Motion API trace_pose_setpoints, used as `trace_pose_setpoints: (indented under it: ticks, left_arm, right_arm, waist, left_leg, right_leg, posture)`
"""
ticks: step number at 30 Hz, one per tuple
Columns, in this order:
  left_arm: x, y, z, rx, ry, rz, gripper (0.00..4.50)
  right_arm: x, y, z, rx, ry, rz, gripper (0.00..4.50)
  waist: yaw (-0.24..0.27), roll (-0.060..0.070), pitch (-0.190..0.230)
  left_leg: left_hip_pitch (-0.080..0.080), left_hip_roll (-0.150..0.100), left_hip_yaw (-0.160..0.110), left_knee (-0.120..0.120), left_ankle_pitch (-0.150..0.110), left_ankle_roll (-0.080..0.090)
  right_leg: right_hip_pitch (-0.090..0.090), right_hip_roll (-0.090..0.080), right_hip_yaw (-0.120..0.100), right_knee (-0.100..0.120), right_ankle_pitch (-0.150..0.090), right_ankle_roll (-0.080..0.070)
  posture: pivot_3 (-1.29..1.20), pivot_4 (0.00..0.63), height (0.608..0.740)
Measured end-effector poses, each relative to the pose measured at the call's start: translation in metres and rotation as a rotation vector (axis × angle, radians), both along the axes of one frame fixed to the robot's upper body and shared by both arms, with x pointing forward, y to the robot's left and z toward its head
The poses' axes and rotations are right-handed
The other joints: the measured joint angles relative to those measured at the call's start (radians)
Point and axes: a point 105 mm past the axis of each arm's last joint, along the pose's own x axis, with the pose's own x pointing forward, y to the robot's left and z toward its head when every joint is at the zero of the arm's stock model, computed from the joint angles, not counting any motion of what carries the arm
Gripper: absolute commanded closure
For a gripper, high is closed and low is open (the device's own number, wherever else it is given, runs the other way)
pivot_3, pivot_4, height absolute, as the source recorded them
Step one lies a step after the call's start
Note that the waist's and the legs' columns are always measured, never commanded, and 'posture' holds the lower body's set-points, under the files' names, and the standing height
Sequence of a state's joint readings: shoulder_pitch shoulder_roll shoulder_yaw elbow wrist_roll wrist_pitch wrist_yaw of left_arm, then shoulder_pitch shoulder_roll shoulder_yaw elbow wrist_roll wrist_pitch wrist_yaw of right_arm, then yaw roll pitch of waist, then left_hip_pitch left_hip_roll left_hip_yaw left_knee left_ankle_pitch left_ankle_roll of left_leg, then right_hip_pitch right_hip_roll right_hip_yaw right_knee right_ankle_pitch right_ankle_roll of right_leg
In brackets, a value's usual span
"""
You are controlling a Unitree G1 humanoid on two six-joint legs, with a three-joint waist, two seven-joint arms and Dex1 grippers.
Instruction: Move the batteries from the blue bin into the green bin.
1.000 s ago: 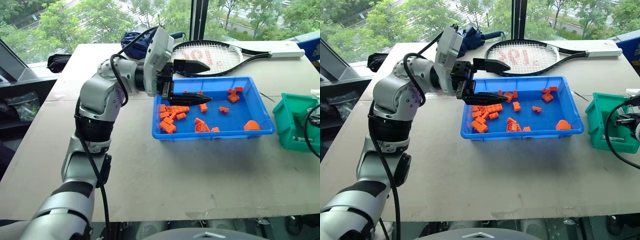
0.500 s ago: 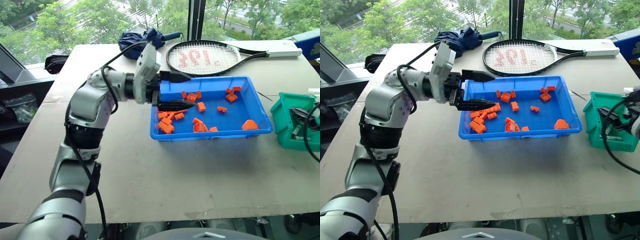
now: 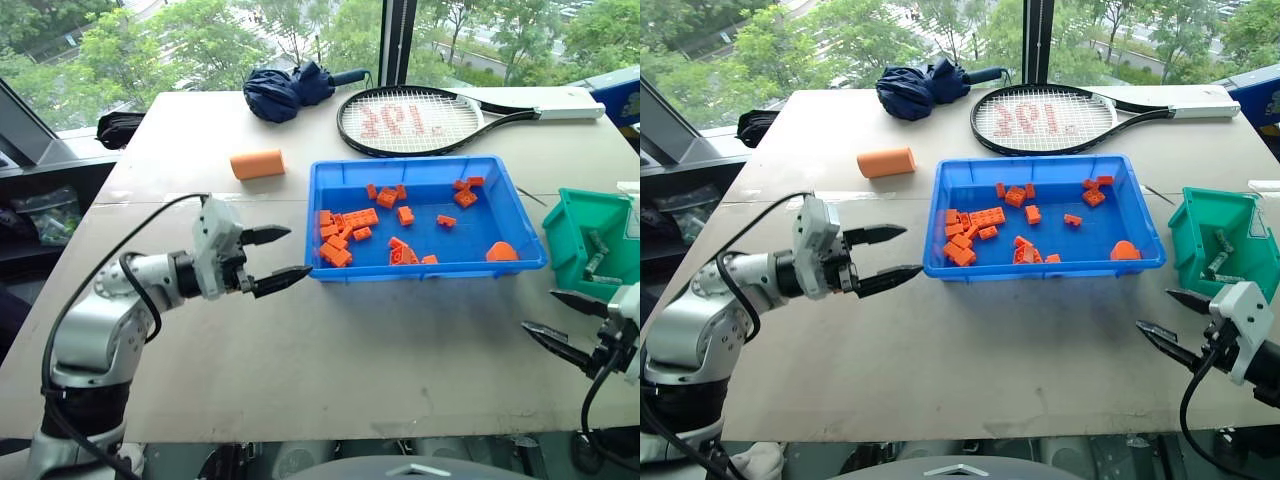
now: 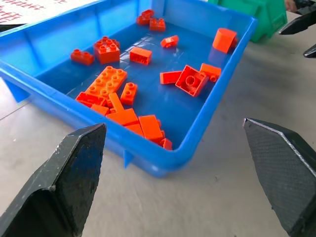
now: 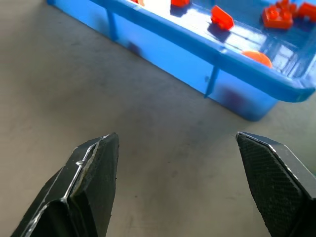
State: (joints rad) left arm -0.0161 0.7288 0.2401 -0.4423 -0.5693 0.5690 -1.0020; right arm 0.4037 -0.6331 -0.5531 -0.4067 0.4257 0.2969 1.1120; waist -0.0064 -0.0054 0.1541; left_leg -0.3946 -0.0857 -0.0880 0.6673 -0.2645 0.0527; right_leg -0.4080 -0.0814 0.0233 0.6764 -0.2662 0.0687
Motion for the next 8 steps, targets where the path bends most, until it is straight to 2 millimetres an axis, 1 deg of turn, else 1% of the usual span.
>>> trace_pose_setpoints:
  ticks: [1, 2, 3, 8]
  left_arm:
    - [-0.007, 0.002, -0.008, 0.008, 0.015, 0.01, 0.0]
    - [-0.017, 0.006, -0.024, 0.011, 0.05, 0.037, 0.0]
    - [-0.022, 0.008, -0.032, 0.01, 0.075, 0.05, 0.0]
    - [-0.026, 0.009, -0.043, 0.034, 0.017, 0.077, 0.0]
  right_arm:
    - [-0.003, 0.001, -0.003, 0.023, 0.011, 0.003, 0.2]
    - [-0.007, -0.001, -0.009, 0.068, 0.032, -0.003, 0.02]
    - [-0.008, -0.002, -0.012, 0.09, 0.04, -0.012, 0.02]
    - [-0.011, -0.01, -0.016, 0.129, 0.027, -0.002, 0.02]
  waist:
    - [0.001, 0.0, 0.0]
    - [0.003, 0.0, 0.0]
    - [0.007, 0.0, 0.0]
    - [0.028, 0.001, -0.001]
  left_leg:
    - [0.001, 0.0, 0.0, -0.001, 0.0, 0.0]
    - [0.001, 0.0, 0.0, -0.001, 0.0, 0.0]
    - [0.001, 0.0, 0.0, -0.001, 0.0, 0.0]
    - [0.001, 0.0, -0.001, 0.0, 0.0, 0.001]
  right_leg:
    - [0.001, 0.0, 0.0, -0.001, 0.0, 0.0]
    - [0.001, 0.0, 0.0, -0.001, 0.0, 0.0]
    - [0.001, 0.0, -0.001, -0.001, 0.0, 0.0]
    - [0.003, 0.0, -0.002, -0.005, 0.0, -0.001]
  posture:
    - [0.0, 0.15, 0.74]
    - [0.0, 0.15, 0.74]
    - [0.0, 0.15, 0.74]
    - [0.0, 0.15, 0.74]
